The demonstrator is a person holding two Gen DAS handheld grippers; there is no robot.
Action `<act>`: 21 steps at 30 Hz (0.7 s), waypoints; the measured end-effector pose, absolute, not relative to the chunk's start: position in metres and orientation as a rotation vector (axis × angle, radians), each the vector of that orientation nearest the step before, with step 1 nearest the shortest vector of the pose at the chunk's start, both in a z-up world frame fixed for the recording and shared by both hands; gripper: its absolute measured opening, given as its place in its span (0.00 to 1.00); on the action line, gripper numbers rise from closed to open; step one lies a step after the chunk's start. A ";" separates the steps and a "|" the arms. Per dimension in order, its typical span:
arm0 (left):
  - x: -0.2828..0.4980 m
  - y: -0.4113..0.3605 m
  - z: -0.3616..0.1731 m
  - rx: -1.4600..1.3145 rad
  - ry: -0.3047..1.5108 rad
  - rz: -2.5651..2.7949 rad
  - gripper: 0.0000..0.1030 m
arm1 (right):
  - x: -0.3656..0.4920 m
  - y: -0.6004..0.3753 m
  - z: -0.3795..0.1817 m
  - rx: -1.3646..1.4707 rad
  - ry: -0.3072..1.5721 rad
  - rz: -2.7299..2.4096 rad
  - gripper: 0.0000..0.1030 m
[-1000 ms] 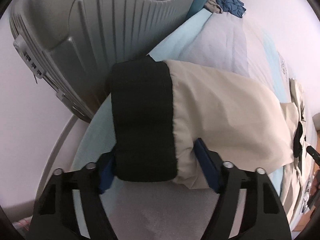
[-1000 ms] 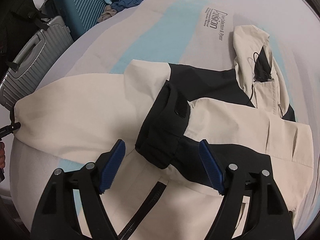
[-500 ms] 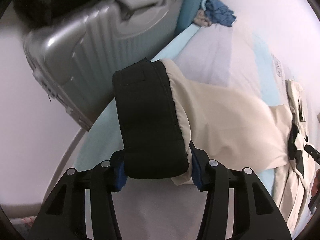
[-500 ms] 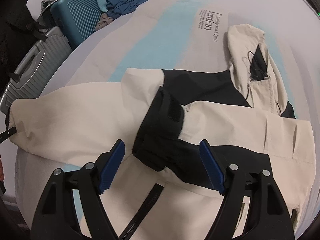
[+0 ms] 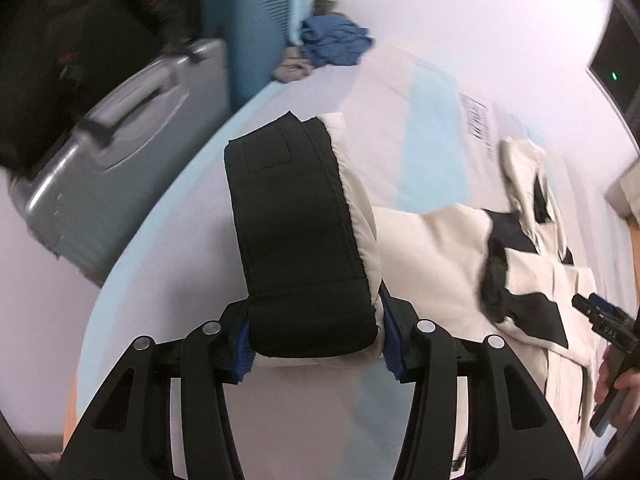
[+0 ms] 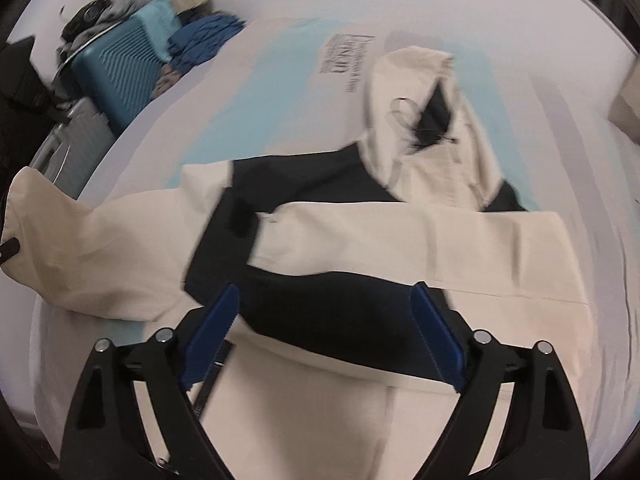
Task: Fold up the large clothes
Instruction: 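Lay the cuff on the jacket and open the right gripper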
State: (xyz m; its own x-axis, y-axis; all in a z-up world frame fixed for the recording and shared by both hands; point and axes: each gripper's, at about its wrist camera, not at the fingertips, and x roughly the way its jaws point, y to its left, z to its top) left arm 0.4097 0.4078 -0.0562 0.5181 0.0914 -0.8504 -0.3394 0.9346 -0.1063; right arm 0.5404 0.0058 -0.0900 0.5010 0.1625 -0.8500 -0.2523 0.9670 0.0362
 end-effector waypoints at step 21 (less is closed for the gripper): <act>0.494 0.077 -0.043 -0.213 0.991 0.083 0.48 | 0.539 -0.258 -0.053 -0.112 0.951 0.163 0.93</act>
